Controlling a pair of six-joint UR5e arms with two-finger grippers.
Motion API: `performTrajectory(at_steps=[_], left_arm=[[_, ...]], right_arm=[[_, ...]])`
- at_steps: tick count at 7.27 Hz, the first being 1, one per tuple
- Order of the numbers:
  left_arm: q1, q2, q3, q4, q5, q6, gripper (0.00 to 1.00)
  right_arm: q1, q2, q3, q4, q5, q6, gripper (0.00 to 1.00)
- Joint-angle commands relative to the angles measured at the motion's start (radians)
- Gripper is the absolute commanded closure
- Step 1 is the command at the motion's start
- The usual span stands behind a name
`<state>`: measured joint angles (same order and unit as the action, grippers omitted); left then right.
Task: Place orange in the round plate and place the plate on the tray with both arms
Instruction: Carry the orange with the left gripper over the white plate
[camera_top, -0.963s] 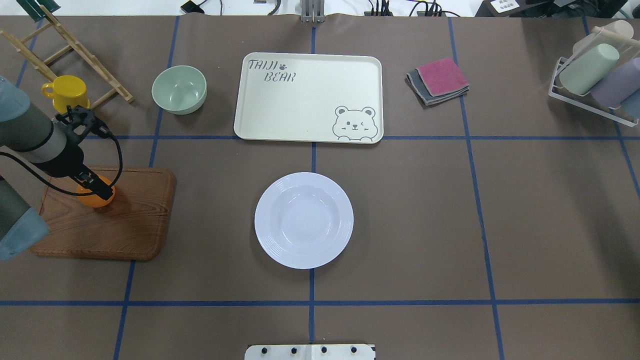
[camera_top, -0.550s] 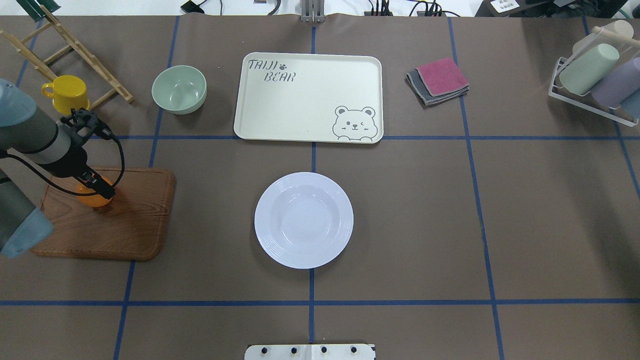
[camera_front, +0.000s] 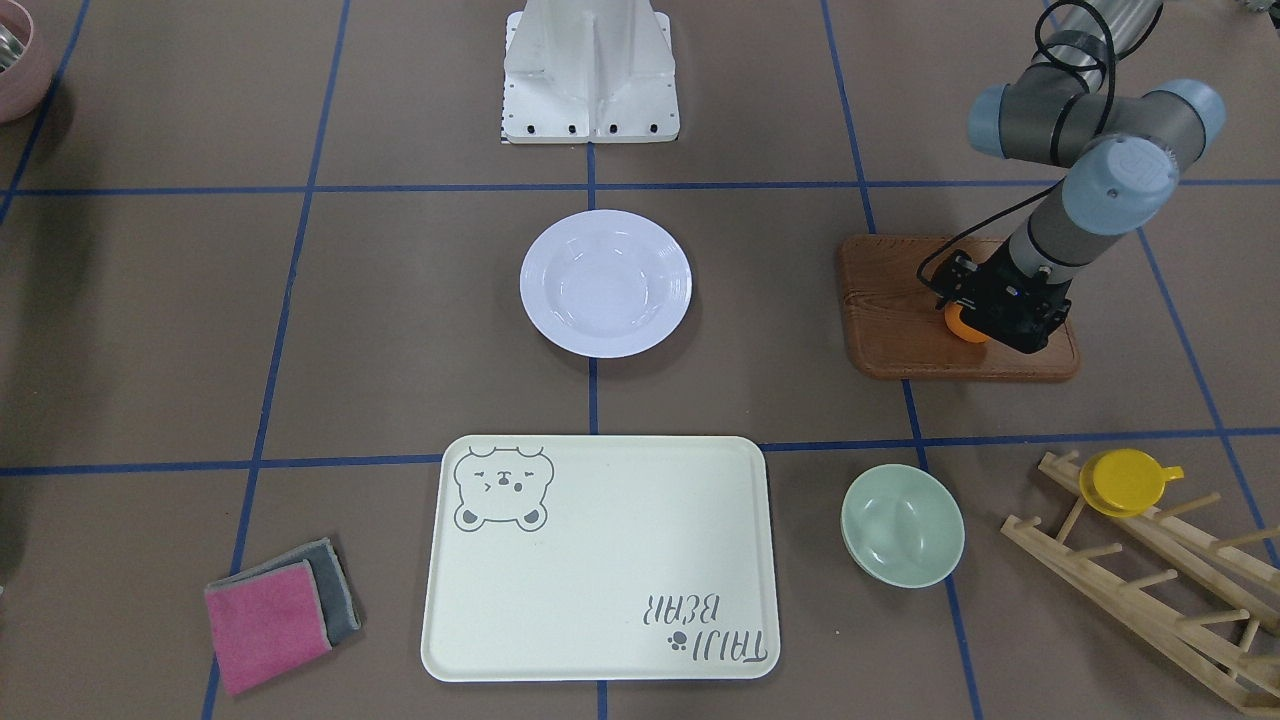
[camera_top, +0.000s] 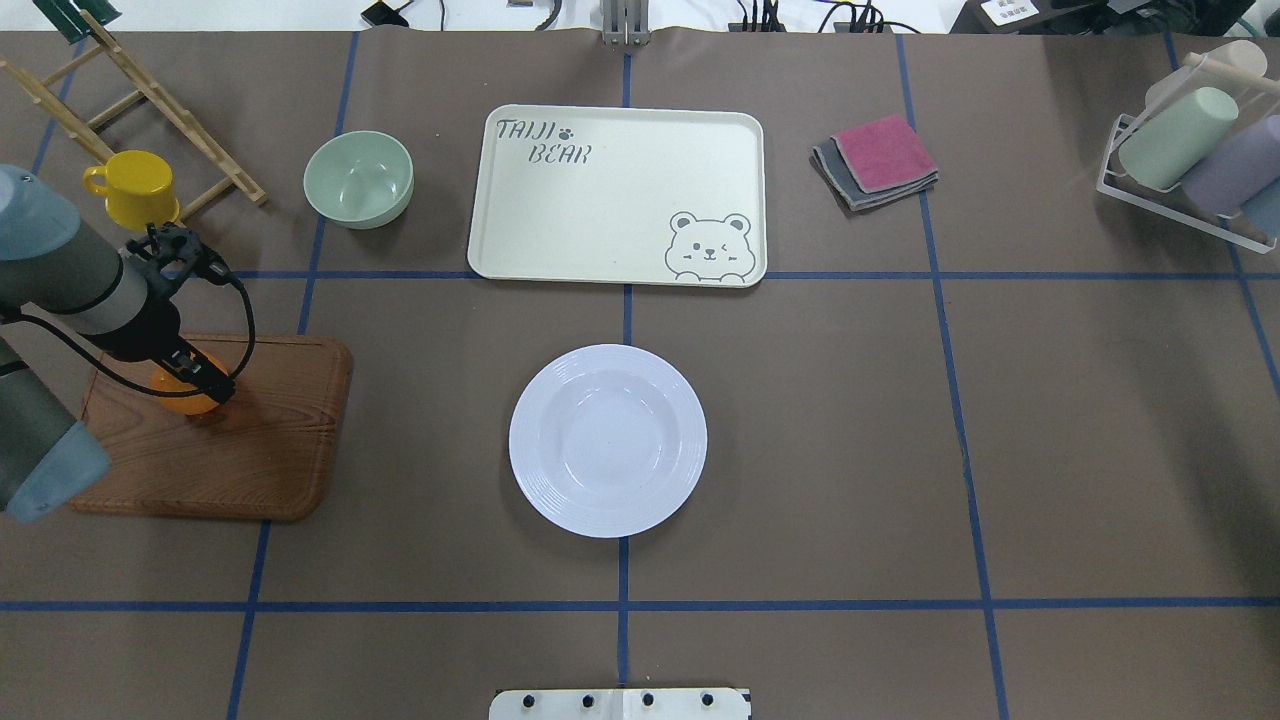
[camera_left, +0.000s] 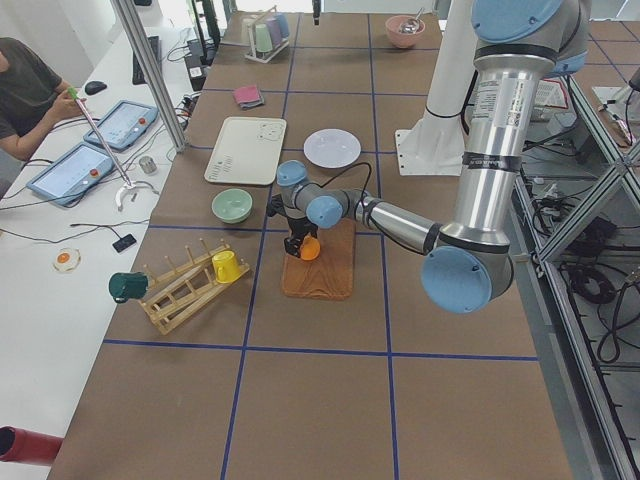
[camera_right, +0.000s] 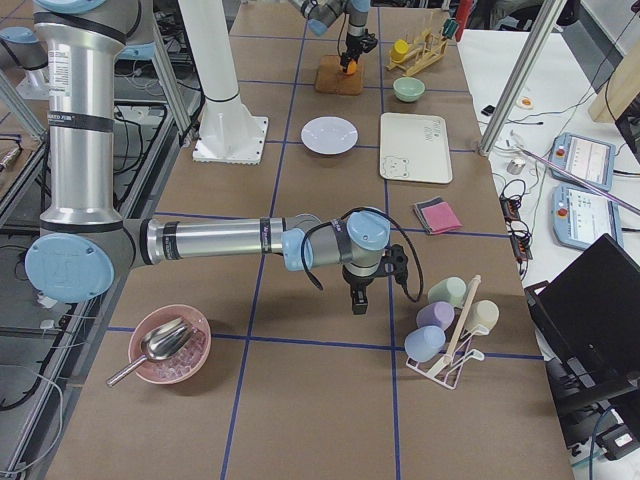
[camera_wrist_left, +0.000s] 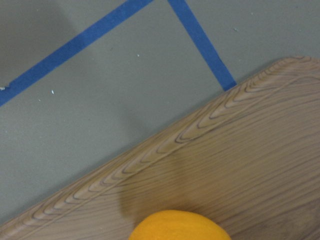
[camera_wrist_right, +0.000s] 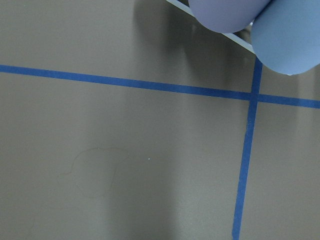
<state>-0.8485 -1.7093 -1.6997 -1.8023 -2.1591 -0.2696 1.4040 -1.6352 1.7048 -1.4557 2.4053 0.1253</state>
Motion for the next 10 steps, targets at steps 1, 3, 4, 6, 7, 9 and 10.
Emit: performTrajectory(at_steps=[1, 3, 4, 6, 7, 9, 10], left_arm=[[-0.001, -0.006, -0.05, 0.03, -0.118, -0.003, 1.0], [-0.012, -0.182, -0.078, 0.132, -0.195, -0.233, 1.0], [0.029, -0.276, -0.06, 0.132, -0.191, -0.451, 1.0], [0.181, -0.448, 0.004, 0.132, -0.053, -0.696, 1.0], [0.271, -0.56, 0.082, 0.132, 0.038, -0.765, 1.0], [0.324, -0.711, 0.233, 0.132, 0.105, -0.827, 1.0], [0.383, -0.71, 0.241, 0.132, 0.178, -0.832, 1.0]], right_arm=[[0.0, 0.002, 0.002, 0.0, 0.002, -0.001, 0.0], [0.0, 0.002, 0.004, 0.0, 0.006, -0.001, 0.0], [0.0, 0.002, -0.002, 0.006, 0.005, -0.003, 0.0], [-0.011, 0.003, -0.001, 0.012, 0.003, -0.003, 0.0], [-0.031, 0.003, -0.002, 0.052, 0.003, 0.002, 0.0], [-0.062, 0.002, -0.001, 0.072, 0.005, 0.004, 0.0], [-0.066, 0.003, 0.001, 0.072, 0.009, 0.005, 0.0]])
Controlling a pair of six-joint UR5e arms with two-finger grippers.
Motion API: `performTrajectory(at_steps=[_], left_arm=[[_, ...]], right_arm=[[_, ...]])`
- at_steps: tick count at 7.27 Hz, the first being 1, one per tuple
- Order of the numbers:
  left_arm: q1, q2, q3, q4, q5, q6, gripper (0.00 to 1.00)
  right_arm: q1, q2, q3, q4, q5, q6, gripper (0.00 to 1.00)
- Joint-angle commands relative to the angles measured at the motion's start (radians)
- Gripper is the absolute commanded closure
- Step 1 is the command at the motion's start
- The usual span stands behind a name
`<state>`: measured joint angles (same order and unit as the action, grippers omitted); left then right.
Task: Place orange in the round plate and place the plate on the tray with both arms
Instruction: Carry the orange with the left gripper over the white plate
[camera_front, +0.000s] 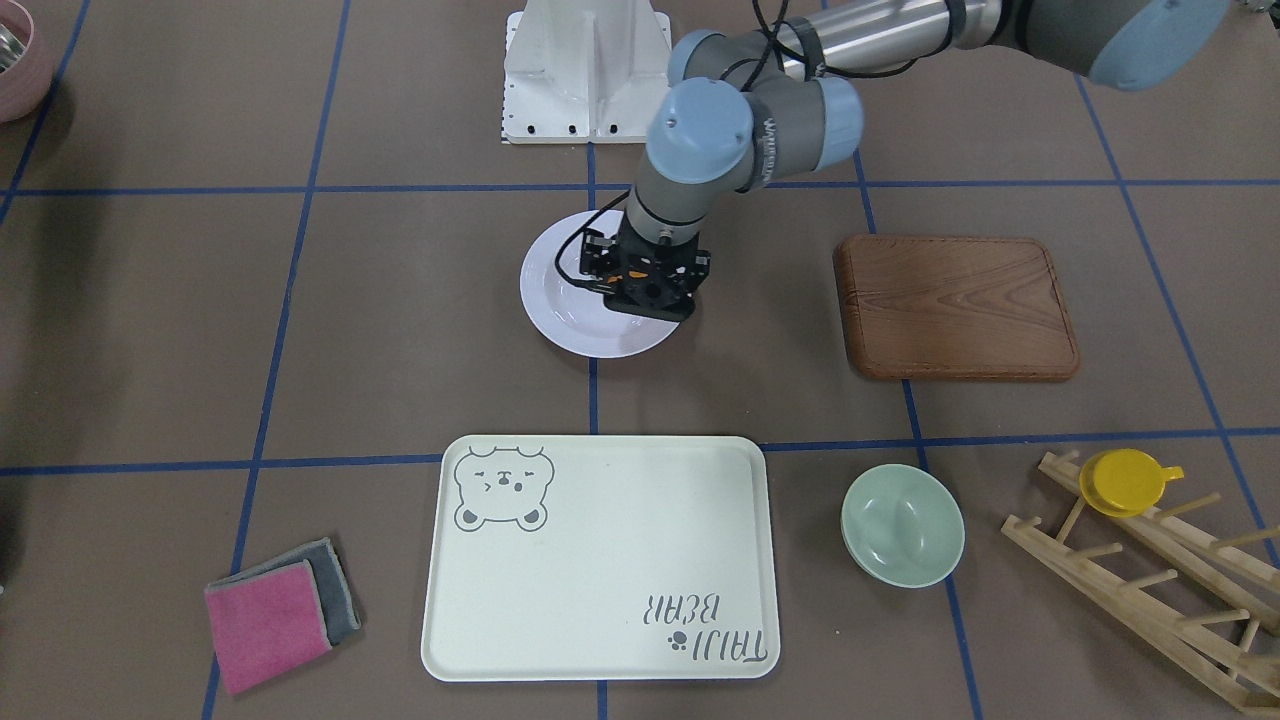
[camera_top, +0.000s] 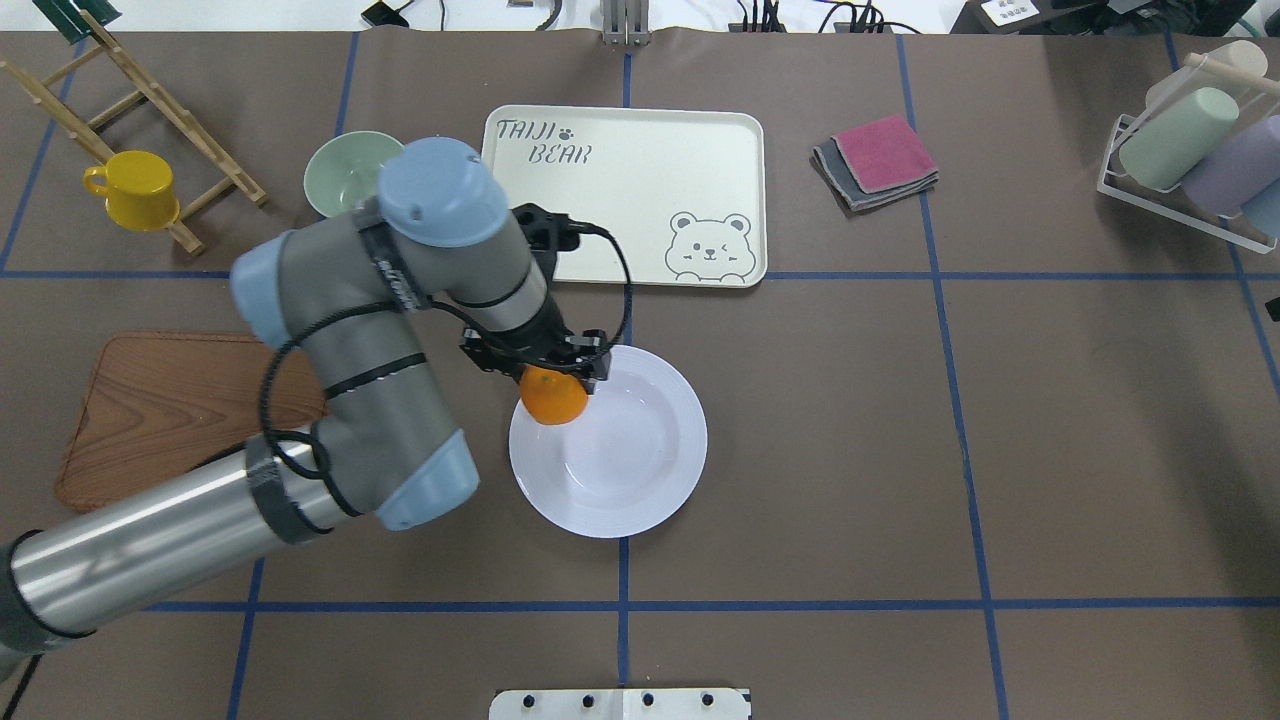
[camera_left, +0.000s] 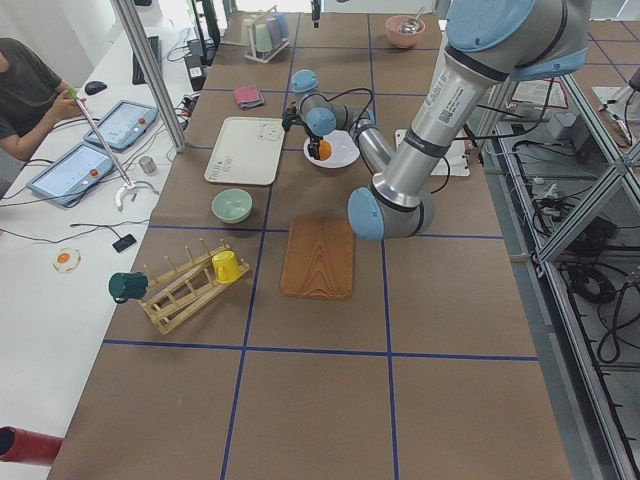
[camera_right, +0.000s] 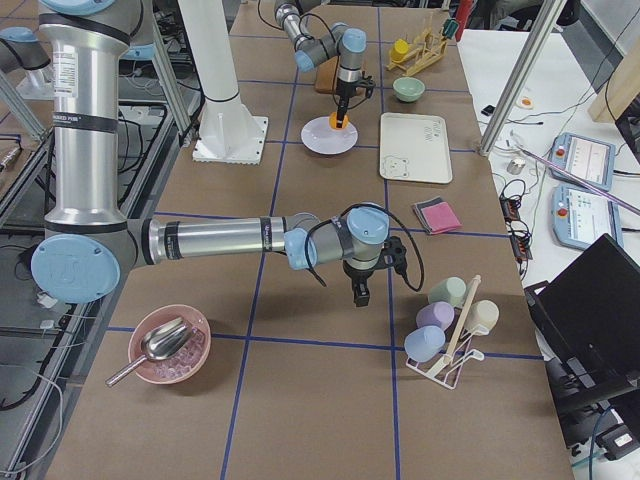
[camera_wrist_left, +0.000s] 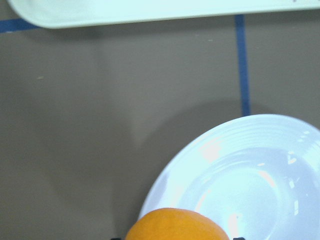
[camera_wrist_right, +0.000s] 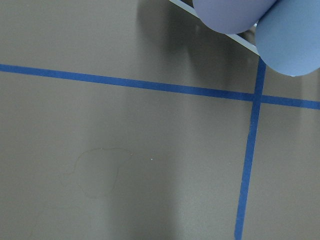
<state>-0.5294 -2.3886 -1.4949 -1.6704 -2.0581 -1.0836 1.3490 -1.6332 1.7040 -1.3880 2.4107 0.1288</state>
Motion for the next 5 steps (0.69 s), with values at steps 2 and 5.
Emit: performTrajectory(at_steps=[2, 5], left_arm=[[0.071, -0.027, 0.039, 0.0, 0.087, -0.025, 1.0], [0.071, -0.012, 0.038, 0.0, 0.09, -0.022, 0.23]], right_arm=[[-0.011, 0.004, 0.003, 0.004, 0.013, 0.002, 0.0], [-0.014, 0.007, 0.008, 0.004, 0.037, 0.002, 0.0]])
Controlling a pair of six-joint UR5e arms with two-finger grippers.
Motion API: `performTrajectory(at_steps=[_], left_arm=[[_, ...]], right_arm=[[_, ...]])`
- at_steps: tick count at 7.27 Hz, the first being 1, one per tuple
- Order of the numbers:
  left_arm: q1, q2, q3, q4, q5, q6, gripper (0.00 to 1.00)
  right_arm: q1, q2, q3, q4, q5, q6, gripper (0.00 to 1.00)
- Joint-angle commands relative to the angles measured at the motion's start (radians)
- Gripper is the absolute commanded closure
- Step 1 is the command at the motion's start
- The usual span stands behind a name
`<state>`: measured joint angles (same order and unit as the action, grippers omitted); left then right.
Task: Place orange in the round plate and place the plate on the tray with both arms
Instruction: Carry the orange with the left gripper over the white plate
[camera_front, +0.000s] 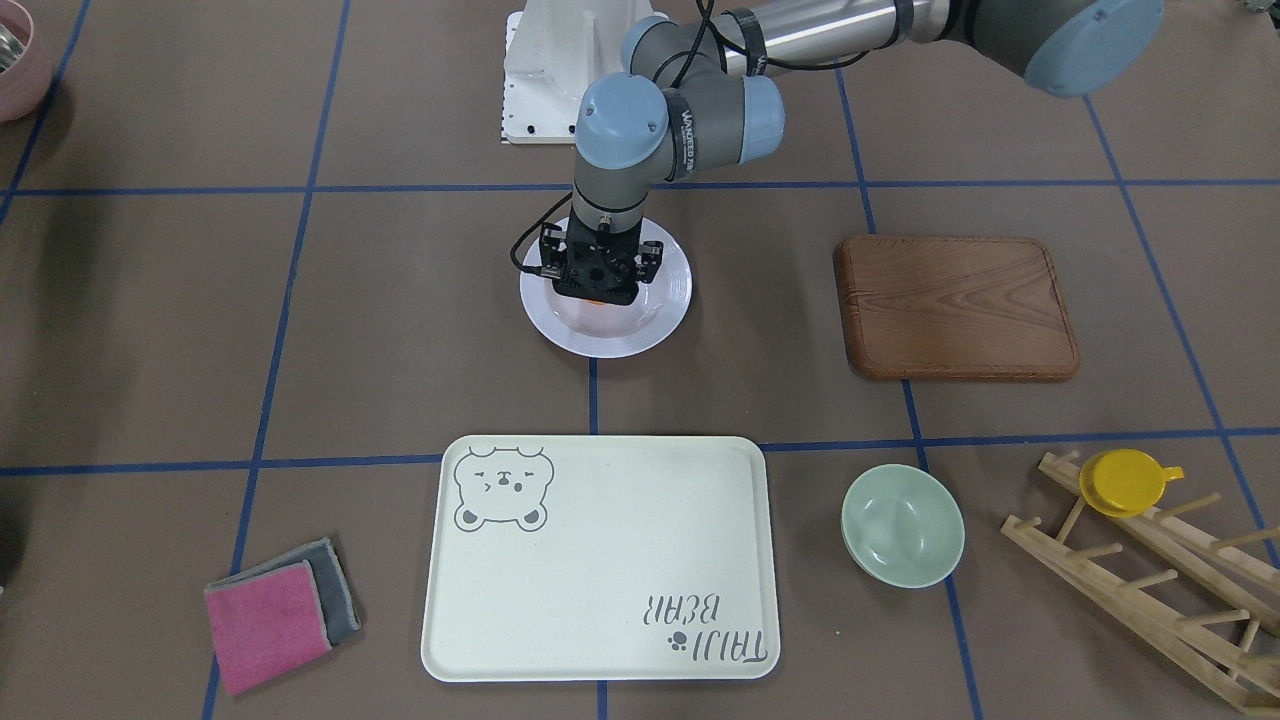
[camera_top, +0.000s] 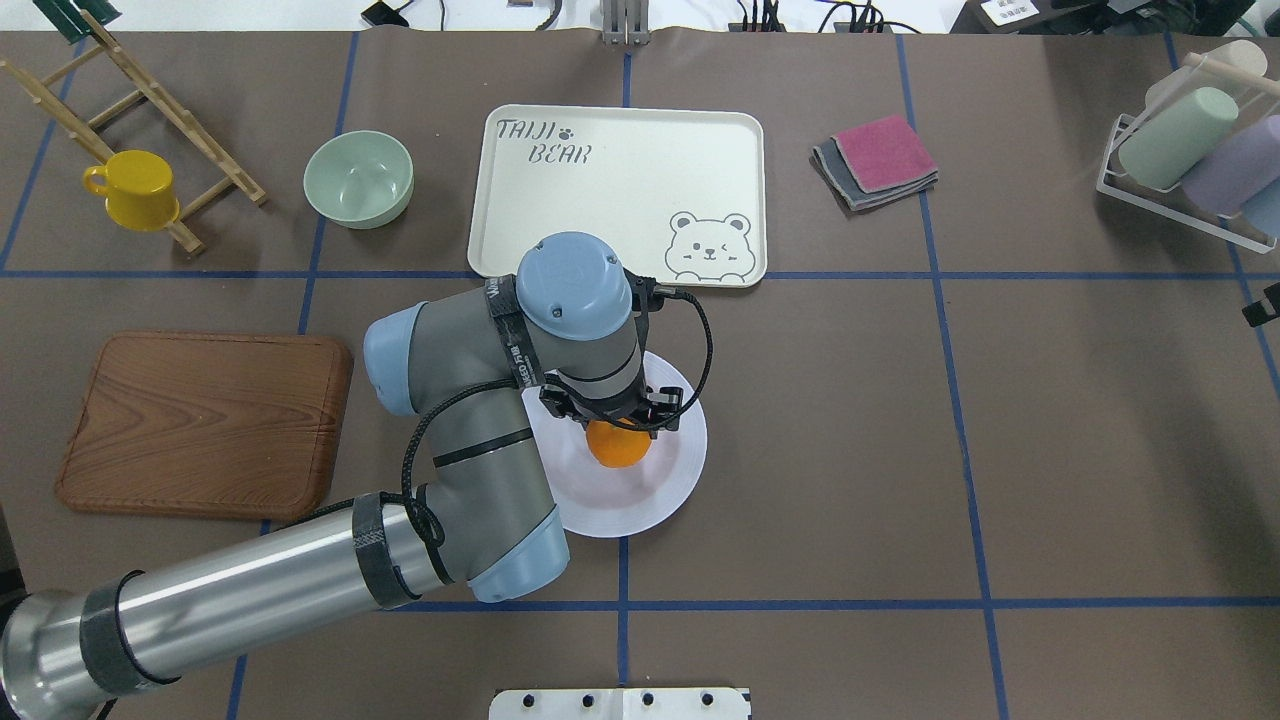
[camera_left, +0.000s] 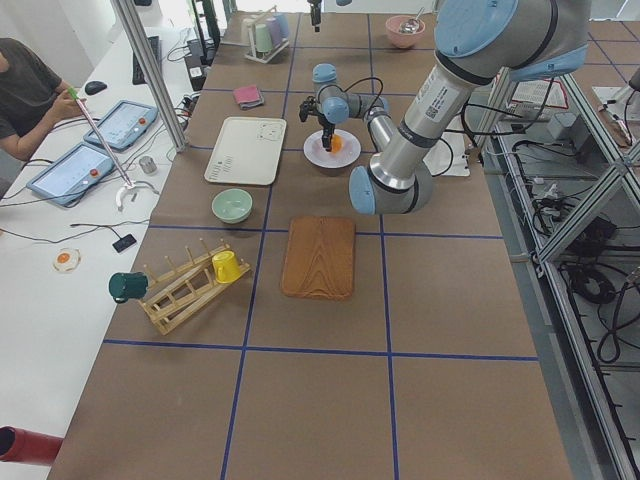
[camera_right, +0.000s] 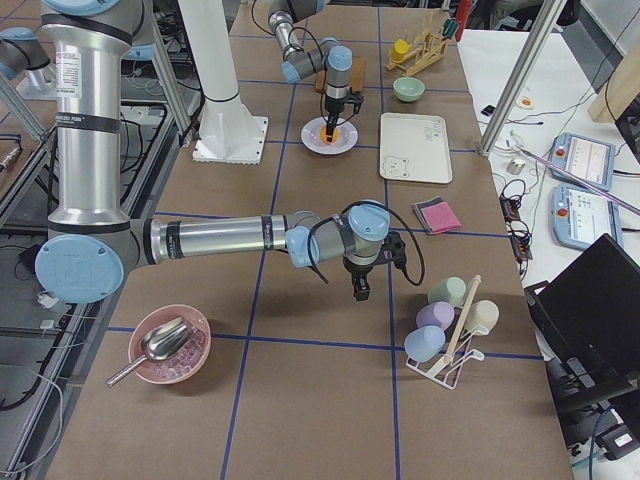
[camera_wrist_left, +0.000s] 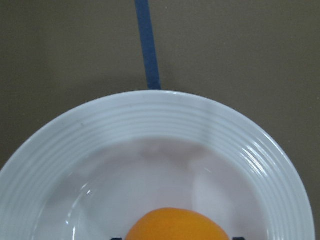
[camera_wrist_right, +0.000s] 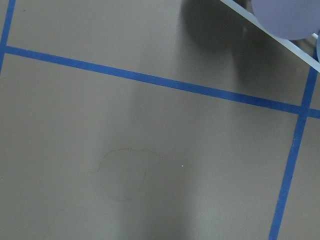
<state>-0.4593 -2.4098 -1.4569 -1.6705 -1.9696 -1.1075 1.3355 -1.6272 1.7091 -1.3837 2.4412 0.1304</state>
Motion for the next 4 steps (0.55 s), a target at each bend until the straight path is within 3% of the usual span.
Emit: performTrajectory(at_steps=[1, 4], left_arm=[[-0.001, 0.026, -0.005, -0.002, 0.011, 0.002, 0.01], [-0.007, 0.053, -0.078, 0.002, 0.015, -0.002, 0.01]], right_arm=[[-0.001, 0.004, 0.003, 0.0, 0.007, 0.0, 0.0], [-0.03, 0.007, 0.035, 0.002, 0.007, 0.046, 0.0]])
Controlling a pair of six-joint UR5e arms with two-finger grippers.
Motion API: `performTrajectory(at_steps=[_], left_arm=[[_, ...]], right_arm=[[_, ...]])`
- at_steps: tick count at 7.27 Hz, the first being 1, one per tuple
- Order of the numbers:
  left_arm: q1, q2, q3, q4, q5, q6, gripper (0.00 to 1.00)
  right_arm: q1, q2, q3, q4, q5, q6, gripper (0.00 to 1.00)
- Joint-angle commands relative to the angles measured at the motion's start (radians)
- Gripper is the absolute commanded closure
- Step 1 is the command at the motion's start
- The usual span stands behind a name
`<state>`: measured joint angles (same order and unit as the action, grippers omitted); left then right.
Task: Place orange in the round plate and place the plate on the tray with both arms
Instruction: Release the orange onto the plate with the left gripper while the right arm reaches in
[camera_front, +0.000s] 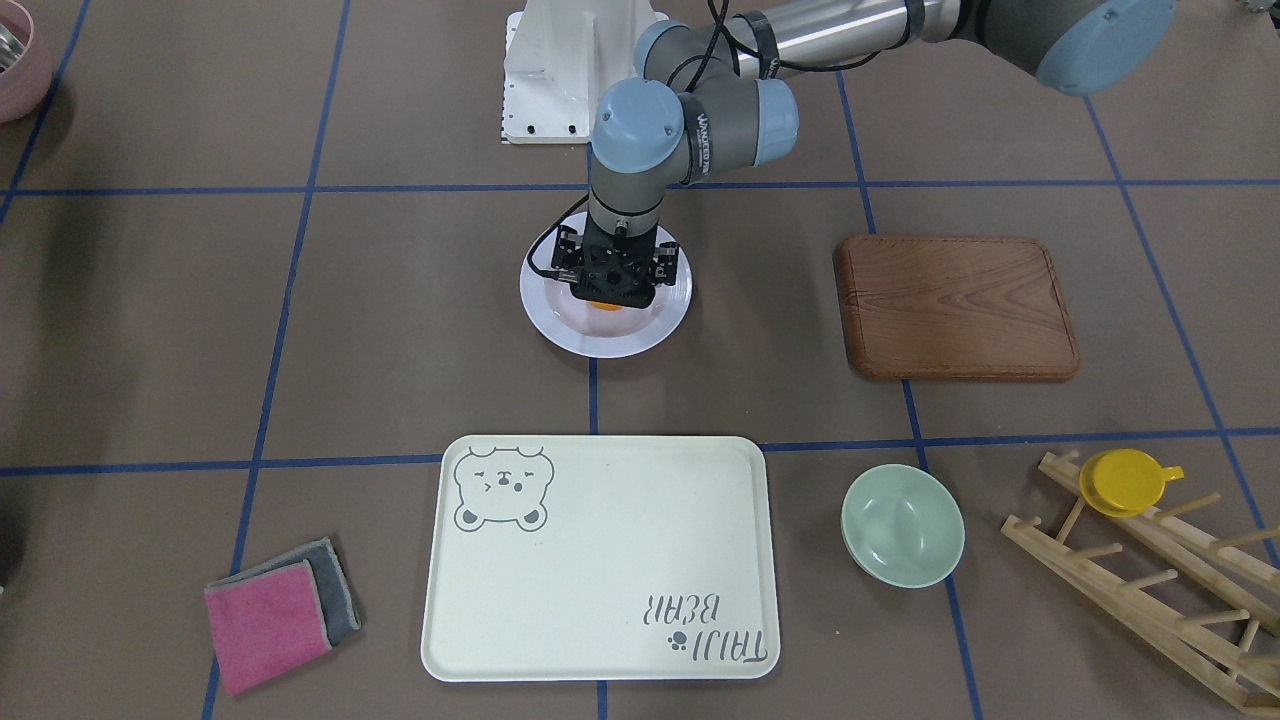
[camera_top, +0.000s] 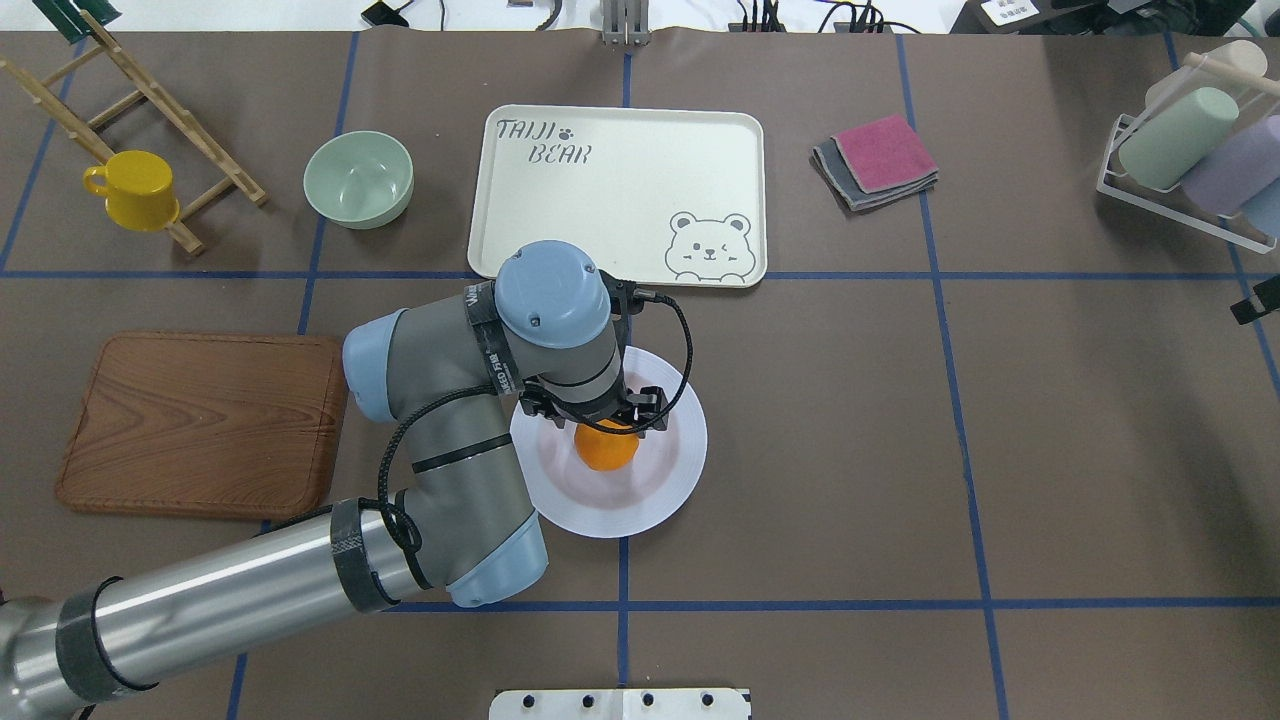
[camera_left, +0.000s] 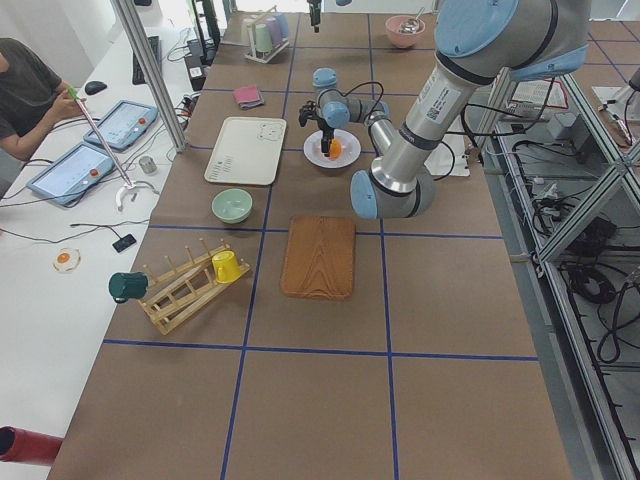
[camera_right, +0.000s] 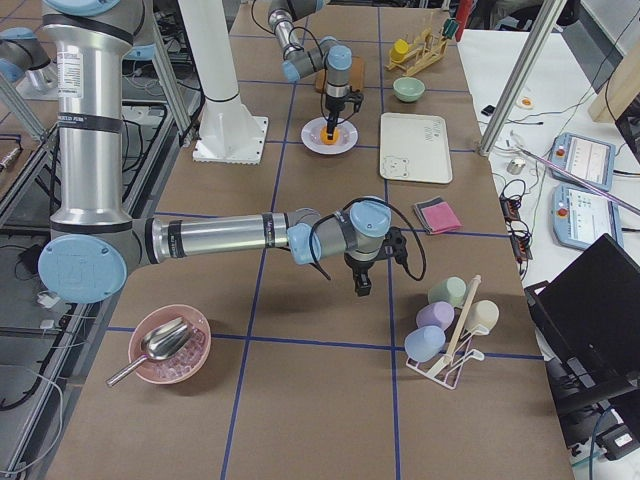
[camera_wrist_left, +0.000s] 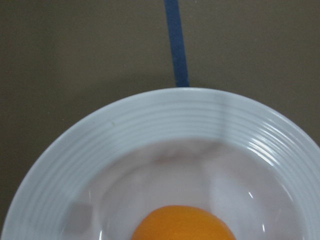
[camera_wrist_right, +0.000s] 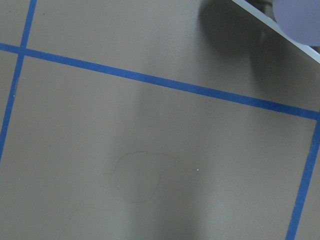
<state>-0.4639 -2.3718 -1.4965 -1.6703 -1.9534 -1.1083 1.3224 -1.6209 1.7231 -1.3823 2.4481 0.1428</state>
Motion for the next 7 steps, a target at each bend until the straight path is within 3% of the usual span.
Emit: performTrajectory(at_steps=[1, 2, 4, 7], left_arm=[[-0.012, 0.048, -0.107, 0.012, -0.004, -0.001, 0.01], [-0.033, 0.116, -0.193, 0.012, -0.012, 0.005, 0.01], [-0.083, 0.241, -0.318, 0.009, -0.015, 0.05, 0.01], [-0.195, 0.342, -0.329, 0.001, -0.079, 0.267, 0.01]], right_arm=[[-0.053, 0.004, 0.061, 0.009, 0.003, 0.114, 0.0], [-0.096, 0.033, 0.067, 0.081, 0.002, 0.224, 0.0], [-0.242, 0.114, 0.062, 0.292, -0.014, 0.63, 0.01], [-0.427, 0.121, 0.062, 0.602, -0.185, 1.083, 0.01]])
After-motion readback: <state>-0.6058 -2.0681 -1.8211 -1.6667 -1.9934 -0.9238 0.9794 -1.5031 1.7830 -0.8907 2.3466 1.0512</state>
